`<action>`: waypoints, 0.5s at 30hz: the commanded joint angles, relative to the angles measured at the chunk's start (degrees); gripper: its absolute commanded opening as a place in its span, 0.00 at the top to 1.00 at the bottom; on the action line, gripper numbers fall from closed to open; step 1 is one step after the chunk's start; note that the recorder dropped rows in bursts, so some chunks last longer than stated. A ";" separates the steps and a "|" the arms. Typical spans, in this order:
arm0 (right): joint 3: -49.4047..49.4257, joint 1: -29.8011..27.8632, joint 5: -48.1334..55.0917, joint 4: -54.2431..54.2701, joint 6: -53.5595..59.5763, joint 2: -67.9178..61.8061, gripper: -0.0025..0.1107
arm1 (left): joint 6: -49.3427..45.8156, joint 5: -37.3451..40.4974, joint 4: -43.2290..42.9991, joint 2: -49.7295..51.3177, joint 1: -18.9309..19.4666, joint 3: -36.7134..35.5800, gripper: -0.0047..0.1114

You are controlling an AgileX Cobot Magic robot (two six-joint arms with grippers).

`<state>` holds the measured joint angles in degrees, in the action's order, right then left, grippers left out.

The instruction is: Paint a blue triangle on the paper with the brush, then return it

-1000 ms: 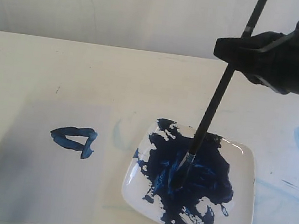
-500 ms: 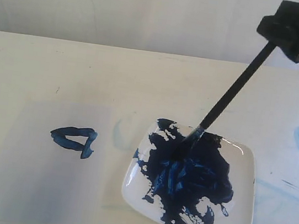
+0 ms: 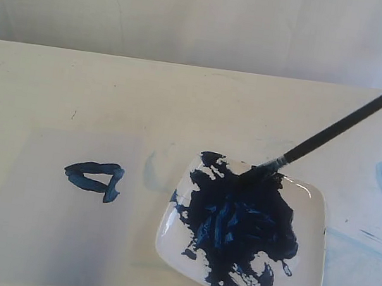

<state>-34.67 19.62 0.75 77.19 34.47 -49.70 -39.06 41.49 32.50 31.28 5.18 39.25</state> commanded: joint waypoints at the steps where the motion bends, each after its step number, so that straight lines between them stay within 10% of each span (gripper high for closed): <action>1: 5.30 -0.27 -6.90 1.07 -8.32 0.22 0.98 | 0.30 -1.35 1.01 -5.20 0.06 -3.01 0.96; 15: 12.61 -0.27 -17.52 3.95 -20.81 -3.02 0.98 | -0.17 1.45 1.96 -6.89 0.06 -4.77 0.96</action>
<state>-22.92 19.62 -14.32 80.00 15.89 -51.47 -39.28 42.10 33.10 24.82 5.18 34.81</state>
